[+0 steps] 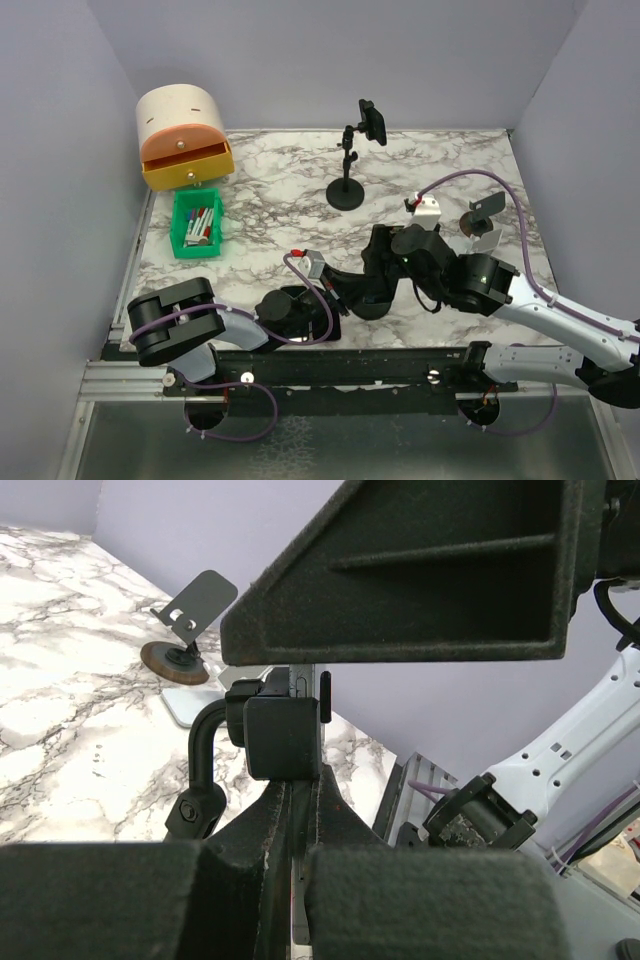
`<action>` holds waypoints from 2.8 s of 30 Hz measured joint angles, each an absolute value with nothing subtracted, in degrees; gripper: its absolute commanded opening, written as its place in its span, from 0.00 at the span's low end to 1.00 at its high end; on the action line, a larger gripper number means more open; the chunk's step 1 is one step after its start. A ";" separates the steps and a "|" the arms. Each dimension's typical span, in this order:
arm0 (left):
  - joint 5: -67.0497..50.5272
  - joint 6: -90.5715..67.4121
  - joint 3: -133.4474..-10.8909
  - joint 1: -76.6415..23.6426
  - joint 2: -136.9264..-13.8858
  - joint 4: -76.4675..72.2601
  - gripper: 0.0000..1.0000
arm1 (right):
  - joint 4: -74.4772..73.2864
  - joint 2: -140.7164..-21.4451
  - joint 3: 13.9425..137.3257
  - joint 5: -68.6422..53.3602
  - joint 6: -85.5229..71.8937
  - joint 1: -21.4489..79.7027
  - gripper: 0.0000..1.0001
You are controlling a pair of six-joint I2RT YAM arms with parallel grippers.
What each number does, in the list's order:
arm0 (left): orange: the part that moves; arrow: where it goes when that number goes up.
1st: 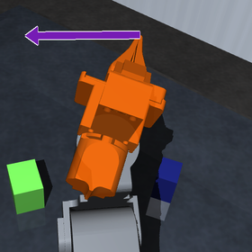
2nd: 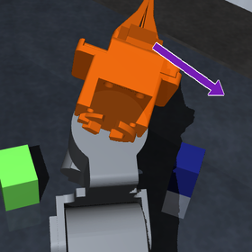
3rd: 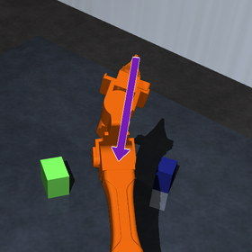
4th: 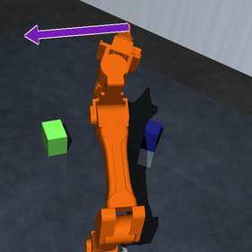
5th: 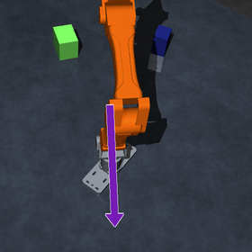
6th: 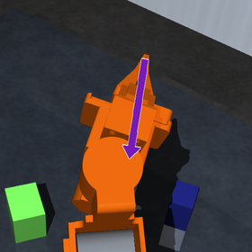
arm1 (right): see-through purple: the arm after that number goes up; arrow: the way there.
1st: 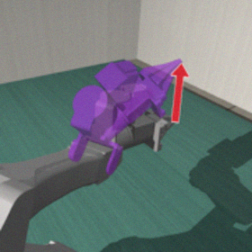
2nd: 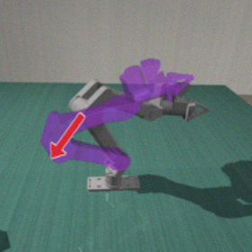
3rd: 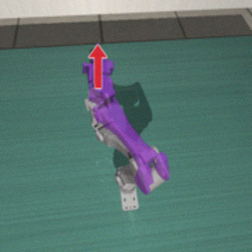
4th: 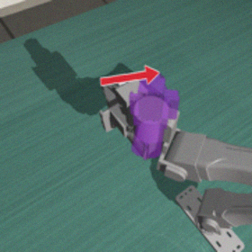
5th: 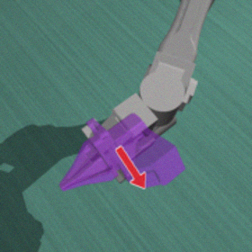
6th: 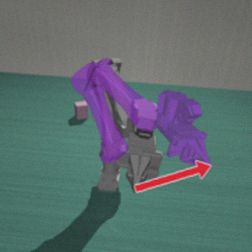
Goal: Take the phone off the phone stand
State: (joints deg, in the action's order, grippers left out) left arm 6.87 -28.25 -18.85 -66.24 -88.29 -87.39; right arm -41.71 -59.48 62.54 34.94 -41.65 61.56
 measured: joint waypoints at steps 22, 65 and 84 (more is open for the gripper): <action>7.07 -28.40 -18.26 -66.24 -87.70 -87.37 0.00 | -38.92 -59.35 60.71 33.91 -39.27 61.56 0.78; -15.00 -39.55 -19.88 -53.87 -79.90 -84.05 0.99 | -35.09 -54.87 56.10 31.07 -34.50 61.89 0.00; -15.38 -36.97 -16.58 -54.98 -76.14 -74.08 0.92 | -34.39 -56.38 56.75 31.44 -35.44 61.87 0.00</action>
